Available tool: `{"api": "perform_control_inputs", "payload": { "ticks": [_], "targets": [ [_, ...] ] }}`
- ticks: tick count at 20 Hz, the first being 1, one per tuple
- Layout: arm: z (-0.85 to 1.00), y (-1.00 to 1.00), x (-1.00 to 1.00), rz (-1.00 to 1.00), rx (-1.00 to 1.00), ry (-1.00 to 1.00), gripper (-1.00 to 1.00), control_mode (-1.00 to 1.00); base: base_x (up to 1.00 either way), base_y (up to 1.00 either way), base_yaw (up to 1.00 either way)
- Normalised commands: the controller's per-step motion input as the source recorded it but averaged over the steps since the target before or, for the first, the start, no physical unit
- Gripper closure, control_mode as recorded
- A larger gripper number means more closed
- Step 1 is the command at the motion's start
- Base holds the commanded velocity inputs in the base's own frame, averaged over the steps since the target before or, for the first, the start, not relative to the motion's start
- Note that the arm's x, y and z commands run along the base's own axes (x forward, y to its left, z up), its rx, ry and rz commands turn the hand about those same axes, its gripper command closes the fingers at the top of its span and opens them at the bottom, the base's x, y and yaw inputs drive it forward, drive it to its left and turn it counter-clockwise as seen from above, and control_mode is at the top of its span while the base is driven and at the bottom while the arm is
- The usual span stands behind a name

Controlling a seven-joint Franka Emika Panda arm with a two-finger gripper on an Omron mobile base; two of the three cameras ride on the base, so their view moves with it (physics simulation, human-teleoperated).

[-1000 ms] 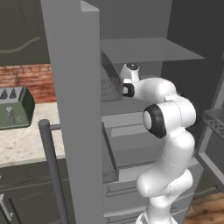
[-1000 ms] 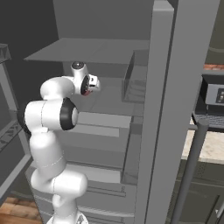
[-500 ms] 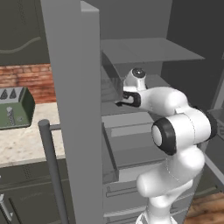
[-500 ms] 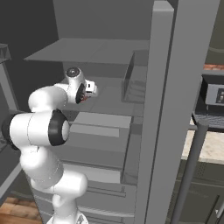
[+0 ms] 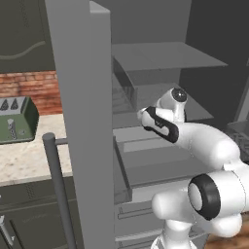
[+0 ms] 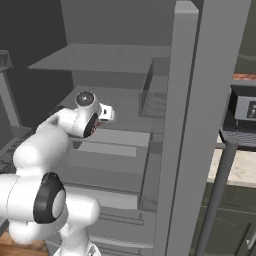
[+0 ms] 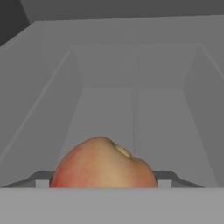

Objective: Retrieve the banana and peach from the fridge and place them into the bowl on the dining table.

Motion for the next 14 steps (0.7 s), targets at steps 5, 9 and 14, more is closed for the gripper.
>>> {"api": "perform_control_inputs", "payload": {
  "ticks": [5, 9, 14],
  "targets": [
    [0.87, -0.29, -1.0, 0.0, 0.01, -0.01, 1.0, -1.0, 0.0, 0.0, 0.0],
    [1.0, -0.08, -1.0, 0.0, 0.0, 0.0, 1.0, -1.0, 0.0, 0.0, 0.0],
    [0.87, -0.02, -1.0, 0.0, 0.0, 0.0, 1.0, -1.0, 0.0, 0.0, 0.0]
  ]
}}
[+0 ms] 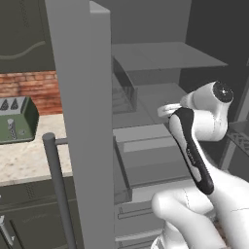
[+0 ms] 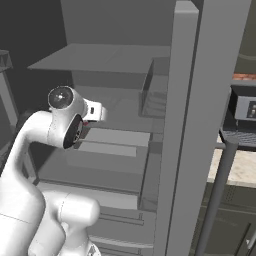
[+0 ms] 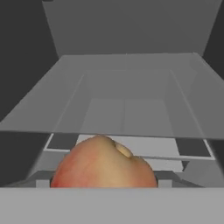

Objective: Retrieve the banana and peach from the fridge and place them into the bowl on the dining table.

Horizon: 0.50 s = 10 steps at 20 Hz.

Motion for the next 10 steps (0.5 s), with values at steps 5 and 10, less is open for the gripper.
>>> {"api": "perform_control_inputs", "payload": {
  "ticks": [5, 10],
  "targets": [
    [0.36, -0.13, -1.0, 0.0, 0.0, 0.0, 1.0, -1.0, 0.0, 0.0, 0.0],
    [0.12, -0.02, -0.98, 0.0, 0.0, 0.0, 1.0, -1.0, 0.0, 0.0, 0.0]
  ]
}}
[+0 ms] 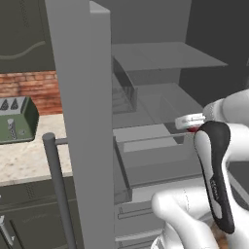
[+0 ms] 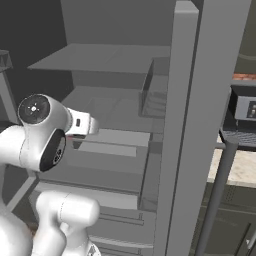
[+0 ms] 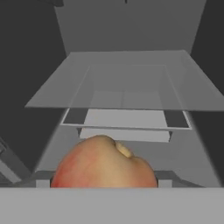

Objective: Retrieve the banana and peach from the fridge and place them into the bowl on the dining table.

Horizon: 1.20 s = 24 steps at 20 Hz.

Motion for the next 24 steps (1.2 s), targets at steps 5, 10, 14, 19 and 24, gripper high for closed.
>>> {"api": "perform_control_inputs", "payload": {
  "ticks": [5, 10, 14, 19, 24],
  "targets": [
    [0.0, -0.08, -0.99, 0.0, 0.0, 0.0, 1.0, -1.0, 0.0, 0.0, 0.0],
    [0.0, -0.05, -0.57, 0.0, 0.0, 0.0, 1.0, 1.0, -0.34, 0.0, 0.0],
    [0.0, 0.0, 0.0, 0.0, 0.0, 0.0, 1.0, 1.0, -0.91, -0.06, 0.0],
    [0.0, 0.0, 0.0, 0.0, 0.0, 0.0, 1.0, 1.0, -0.99, 0.0, -0.08],
    [0.0, 0.0, 0.0, 0.0, 0.0, 0.0, 1.0, 1.0, -0.52, 0.0, -0.26]
  ]
}}
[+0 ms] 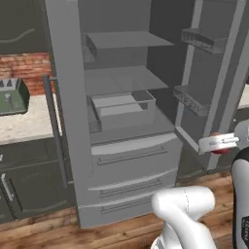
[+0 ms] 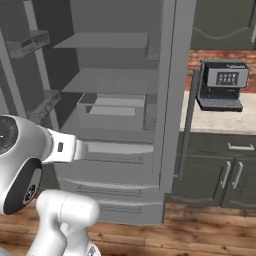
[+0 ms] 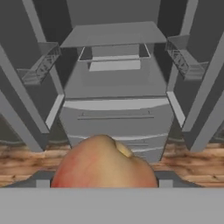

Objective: Retrieve the banana and peach from the fridge and place them into the bowl on the dining table.

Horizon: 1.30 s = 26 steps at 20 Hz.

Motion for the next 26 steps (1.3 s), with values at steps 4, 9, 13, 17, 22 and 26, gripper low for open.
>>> {"api": "perform_control_inputs", "payload": {
  "ticks": [4, 9, 13, 17, 22, 26],
  "targets": [
    [0.0, 0.0, 0.0, 0.0, 0.0, 0.0, 1.0, 1.0, -0.14, 0.0, -0.39],
    [0.0, 0.0, 0.0, 0.0, 0.0, 0.0, 1.0, 1.0, -0.15, 0.0, -0.51],
    [0.0, 0.0, 0.0, 0.0, 0.0, 0.0, 1.0, 1.0, -0.2, 0.0, -0.57],
    [0.0, 0.0, 0.0, 0.0, 0.0, 0.0, 1.0, 1.0, -0.19, -0.01, -0.57],
    [0.0, 0.0, 0.0, 0.0, 0.0, 0.0, 1.0, 1.0, -0.09, -0.11, -0.58],
    [0.0, 0.0, 0.0, 0.0, 0.0, 0.0, 1.0, 1.0, -0.09, -0.16, -0.62]
  ]
}}
